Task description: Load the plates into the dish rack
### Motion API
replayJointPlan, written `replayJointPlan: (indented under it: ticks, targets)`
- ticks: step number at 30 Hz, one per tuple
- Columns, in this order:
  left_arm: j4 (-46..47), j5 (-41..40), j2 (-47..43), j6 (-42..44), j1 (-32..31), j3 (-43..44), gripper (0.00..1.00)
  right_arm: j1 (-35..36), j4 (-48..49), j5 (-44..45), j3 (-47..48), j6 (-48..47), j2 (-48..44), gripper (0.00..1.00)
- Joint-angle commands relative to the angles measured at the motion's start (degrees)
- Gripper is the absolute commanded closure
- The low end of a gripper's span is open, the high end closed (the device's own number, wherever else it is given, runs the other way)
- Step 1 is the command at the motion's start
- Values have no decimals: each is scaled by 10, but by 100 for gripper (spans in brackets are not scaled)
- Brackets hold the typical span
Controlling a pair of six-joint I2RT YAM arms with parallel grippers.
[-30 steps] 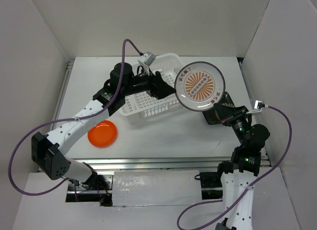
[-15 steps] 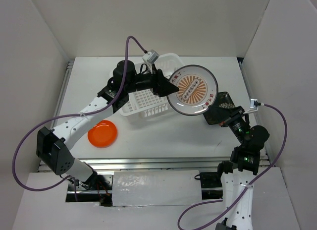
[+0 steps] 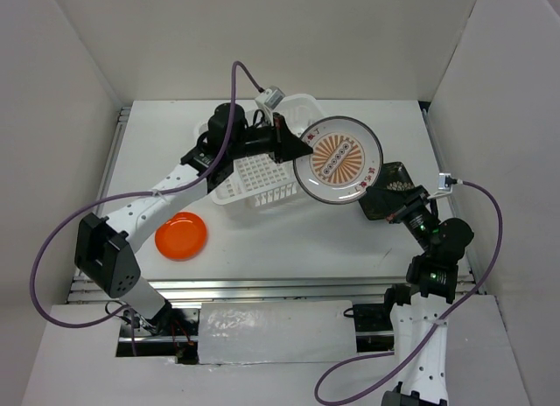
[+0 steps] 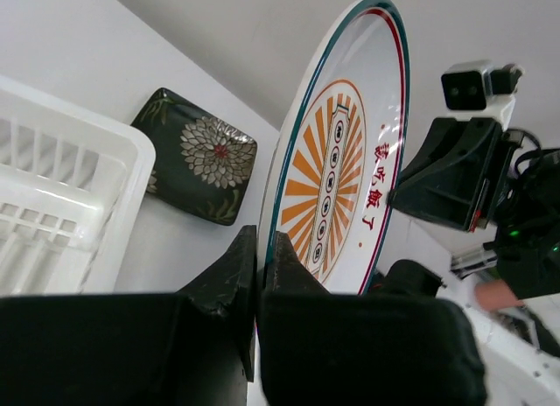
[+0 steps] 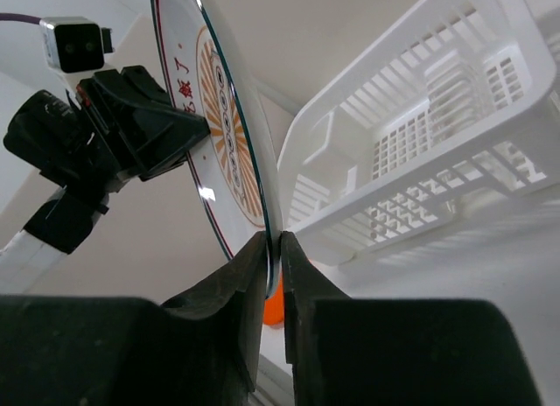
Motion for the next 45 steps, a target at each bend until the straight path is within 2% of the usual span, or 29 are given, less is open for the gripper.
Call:
replayJointPlan:
  ticks: [1,4,5,7,8,10,11,15,16,18,21,25,29,33,37,41,45]
  targets:
    - [-14,15,-5,39,-10,52,100,-2,19,18,15,-8,-8,80]
    - [-70,-42,-7,79,-10,90,100,-2,-9,42,17,-25,-12,52]
    - [-77,-70,-8,90,-10,101,100,-2,-14,47,17,-29,-12,36]
    - [-96,-93,-10,124,-9,114,100,-2,-28,55,15,-35,-16,20]
    - [-117,-134,-8,136,-10,141,100,-2,-32,58,14,-37,-18,11]
    - [-171,-171,7,169,-9,176,100,-2,-43,70,9,-40,-27,8]
    - [-189,-212,23,180,-10,217,100,-3,-48,72,8,-46,-36,7]
    - [-267,-292,70,257,-8,328,100,-3,-67,92,-18,-64,-65,5]
    - [-291,-310,79,271,-8,365,100,-3,-70,99,-20,-70,-75,1]
    - [-306,-356,101,315,-7,391,100,-3,-98,116,-29,-80,-83,0]
    - [-309,-419,125,378,-5,414,100,-2,-73,95,-69,-70,-104,0]
    - [-326,-500,180,402,9,457,100,-3,-49,107,-100,-65,-120,0]
    - [-292,-463,184,427,29,411,100,-2,-61,123,-107,-77,-125,0]
    - [-252,-458,191,455,39,365,100,-2,-58,123,-117,-81,-138,0]
    - [-243,-450,233,491,52,348,100,-3,-49,131,-127,-75,-157,0]
    - [-217,-386,247,519,67,323,100,-2,-54,142,-124,-84,-159,0]
    - [-128,-379,218,541,68,230,100,-2,-51,143,-127,-87,-153,0]
